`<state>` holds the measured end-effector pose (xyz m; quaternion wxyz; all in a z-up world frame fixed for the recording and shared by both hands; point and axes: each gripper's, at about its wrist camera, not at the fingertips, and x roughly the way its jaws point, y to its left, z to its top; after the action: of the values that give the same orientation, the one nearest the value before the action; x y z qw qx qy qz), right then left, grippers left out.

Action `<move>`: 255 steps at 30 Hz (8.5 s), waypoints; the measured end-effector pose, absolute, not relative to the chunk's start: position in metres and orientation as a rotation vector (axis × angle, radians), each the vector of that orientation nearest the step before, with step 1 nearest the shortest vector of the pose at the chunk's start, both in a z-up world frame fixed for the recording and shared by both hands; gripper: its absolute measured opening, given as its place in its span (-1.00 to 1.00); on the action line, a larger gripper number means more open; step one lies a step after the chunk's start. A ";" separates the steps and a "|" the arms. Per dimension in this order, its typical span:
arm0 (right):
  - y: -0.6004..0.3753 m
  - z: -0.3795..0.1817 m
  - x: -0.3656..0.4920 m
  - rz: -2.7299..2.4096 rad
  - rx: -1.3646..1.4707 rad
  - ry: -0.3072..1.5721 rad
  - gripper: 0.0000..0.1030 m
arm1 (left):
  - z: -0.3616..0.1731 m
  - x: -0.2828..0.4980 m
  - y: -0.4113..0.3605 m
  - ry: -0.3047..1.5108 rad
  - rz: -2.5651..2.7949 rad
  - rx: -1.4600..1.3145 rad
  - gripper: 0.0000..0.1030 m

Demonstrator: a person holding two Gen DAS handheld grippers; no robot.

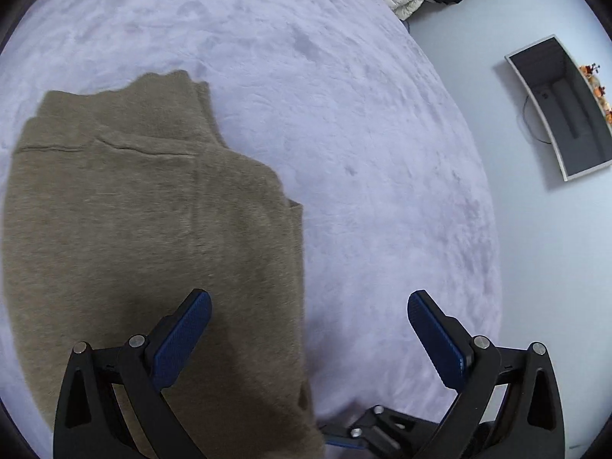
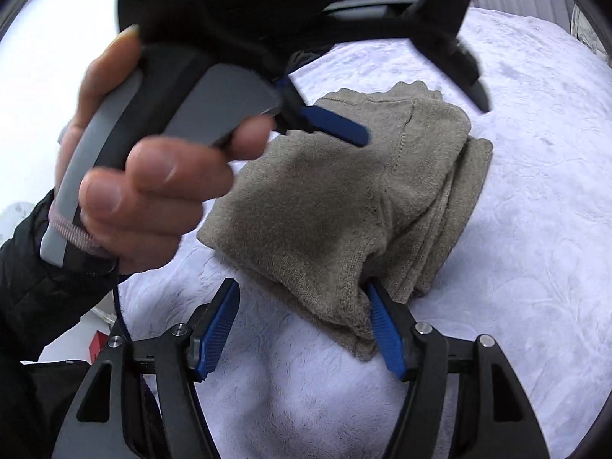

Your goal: Fold small clothes

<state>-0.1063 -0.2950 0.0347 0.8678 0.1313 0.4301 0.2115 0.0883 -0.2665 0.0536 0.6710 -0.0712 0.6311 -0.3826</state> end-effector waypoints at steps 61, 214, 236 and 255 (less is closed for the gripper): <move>-0.380 0.034 -0.040 0.040 0.652 1.014 0.74 | 0.019 0.108 -0.109 1.294 -0.677 0.022 1.00; -0.190 0.086 -0.194 0.209 -0.175 0.934 0.58 | 0.067 -0.085 0.027 1.011 -0.512 0.153 0.82; -0.194 0.041 -0.204 0.118 0.092 1.006 0.60 | 0.028 -0.114 0.050 1.118 -0.479 0.056 1.00; -0.148 0.060 -0.200 0.246 -0.105 0.933 0.62 | 0.034 -0.123 0.026 1.066 -0.390 0.221 1.00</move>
<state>-0.1996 -0.1476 0.0600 0.8845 -0.0502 0.4486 0.1180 -0.1225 0.0262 0.0341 0.8375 0.1042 0.5038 -0.1844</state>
